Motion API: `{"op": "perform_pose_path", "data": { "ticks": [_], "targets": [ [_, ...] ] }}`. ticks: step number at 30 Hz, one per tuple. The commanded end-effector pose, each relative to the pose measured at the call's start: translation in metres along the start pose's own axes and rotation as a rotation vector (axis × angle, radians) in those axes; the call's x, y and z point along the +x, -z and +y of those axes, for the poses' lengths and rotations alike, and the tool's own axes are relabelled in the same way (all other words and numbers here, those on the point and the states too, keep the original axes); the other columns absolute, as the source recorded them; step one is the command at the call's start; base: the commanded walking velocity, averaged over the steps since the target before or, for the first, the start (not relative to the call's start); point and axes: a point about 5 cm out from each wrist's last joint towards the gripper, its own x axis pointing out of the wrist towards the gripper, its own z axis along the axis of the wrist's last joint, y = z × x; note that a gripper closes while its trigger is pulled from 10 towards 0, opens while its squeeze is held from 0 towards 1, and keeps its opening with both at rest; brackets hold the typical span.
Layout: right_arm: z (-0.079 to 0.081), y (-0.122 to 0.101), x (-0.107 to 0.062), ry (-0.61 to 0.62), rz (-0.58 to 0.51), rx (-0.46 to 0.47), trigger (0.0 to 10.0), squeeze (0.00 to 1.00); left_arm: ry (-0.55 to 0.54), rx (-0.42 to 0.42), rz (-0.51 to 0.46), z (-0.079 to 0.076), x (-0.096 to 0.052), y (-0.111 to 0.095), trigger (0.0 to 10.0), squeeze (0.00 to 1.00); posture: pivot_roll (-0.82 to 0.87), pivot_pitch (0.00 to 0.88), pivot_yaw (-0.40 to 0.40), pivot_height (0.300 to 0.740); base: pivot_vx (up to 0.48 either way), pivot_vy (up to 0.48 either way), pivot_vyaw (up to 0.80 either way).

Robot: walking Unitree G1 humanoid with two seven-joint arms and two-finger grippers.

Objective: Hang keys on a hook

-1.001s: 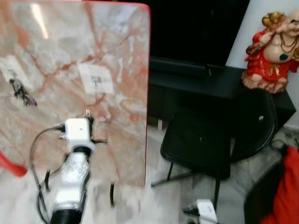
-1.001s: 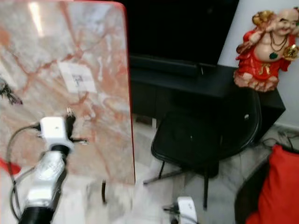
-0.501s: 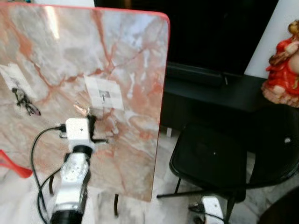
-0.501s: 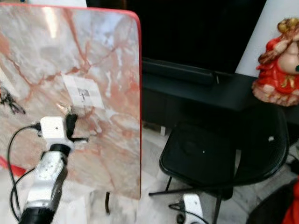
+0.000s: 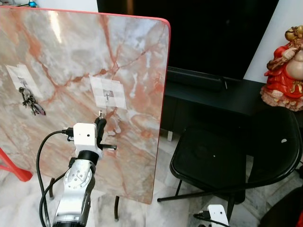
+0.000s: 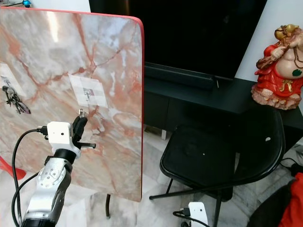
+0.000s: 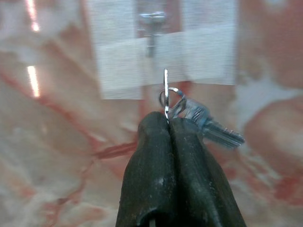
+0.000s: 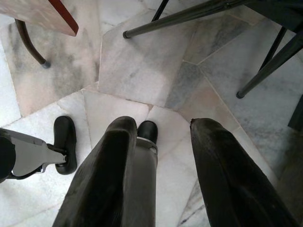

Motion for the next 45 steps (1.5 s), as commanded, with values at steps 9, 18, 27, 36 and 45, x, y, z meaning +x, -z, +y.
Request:
{"op": "perform_pose_path", "data": {
  "ticks": [9,18,27,36,45],
  "targets": [
    [-0.003,-0.002,0.000,0.000,-0.003,-0.025,10.0,0.00,0.028,0.036,-0.028,-0.003,-0.010,-0.016,10.0,0.00,0.03,0.000,-0.050,0.740,0.000,0.000,0.00],
    [-0.003,-0.003,0.000,0.000,-0.006,-0.030,10.0,0.00,0.045,0.077,-0.048,-0.006,-0.005,-0.026,10.0,0.00,0.03,0.000,-0.051,0.740,0.000,0.000,0.00],
    [-0.003,-0.004,0.000,-0.001,-0.004,-0.032,10.0,0.00,-0.003,0.096,-0.047,0.003,-0.006,-0.030,10.0,0.00,0.04,0.000,-0.058,0.740,0.000,0.000,0.00],
    [-0.003,-0.004,0.000,-0.001,-0.007,-0.032,10.0,0.00,-0.047,0.101,-0.039,0.012,-0.002,-0.032,10.0,0.00,0.04,0.000,-0.059,0.740,0.000,0.000,0.00],
    [-0.003,-0.004,0.000,-0.001,-0.006,-0.034,10.0,0.00,-0.059,0.108,-0.046,0.016,0.004,-0.034,10.0,0.00,0.04,0.000,-0.061,0.740,0.000,0.000,0.00]
  ]
}}
